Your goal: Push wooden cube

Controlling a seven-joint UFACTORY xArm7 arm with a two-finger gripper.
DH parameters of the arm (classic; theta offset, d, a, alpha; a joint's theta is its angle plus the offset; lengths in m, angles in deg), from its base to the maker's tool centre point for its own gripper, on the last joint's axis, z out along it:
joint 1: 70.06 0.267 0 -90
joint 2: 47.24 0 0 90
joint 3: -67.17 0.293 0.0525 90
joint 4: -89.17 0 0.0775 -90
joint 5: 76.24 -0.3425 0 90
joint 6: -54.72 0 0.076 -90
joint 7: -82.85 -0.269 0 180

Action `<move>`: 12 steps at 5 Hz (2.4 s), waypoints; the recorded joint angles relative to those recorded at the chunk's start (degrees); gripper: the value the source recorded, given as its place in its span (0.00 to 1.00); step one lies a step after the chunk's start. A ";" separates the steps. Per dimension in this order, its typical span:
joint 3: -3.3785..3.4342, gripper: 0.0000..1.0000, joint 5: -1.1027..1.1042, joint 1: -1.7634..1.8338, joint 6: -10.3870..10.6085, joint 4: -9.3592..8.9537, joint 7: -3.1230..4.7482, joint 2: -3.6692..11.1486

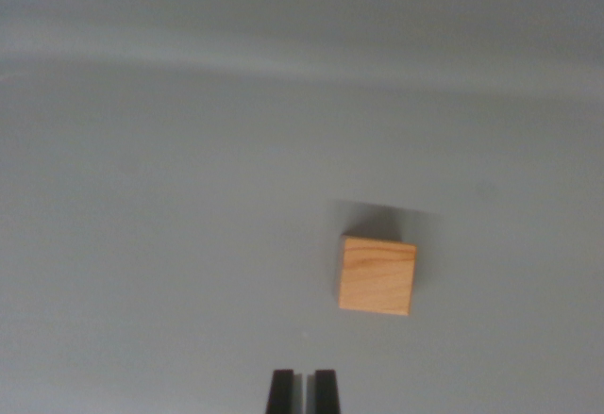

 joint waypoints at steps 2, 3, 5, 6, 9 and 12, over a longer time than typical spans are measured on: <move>-0.26 0.00 0.06 -0.21 2.64 -2.04 0.03 0.78; -0.26 0.00 0.06 -0.21 2.64 -2.04 0.03 0.78; -0.53 0.00 0.12 -0.43 5.34 -4.12 0.06 1.57; -0.80 0.00 0.18 -0.65 8.10 -6.25 0.09 2.38; -1.06 0.00 0.23 -0.86 10.69 -8.25 0.12 3.14; -1.59 0.00 0.35 -1.29 16.05 -12.39 0.18 4.71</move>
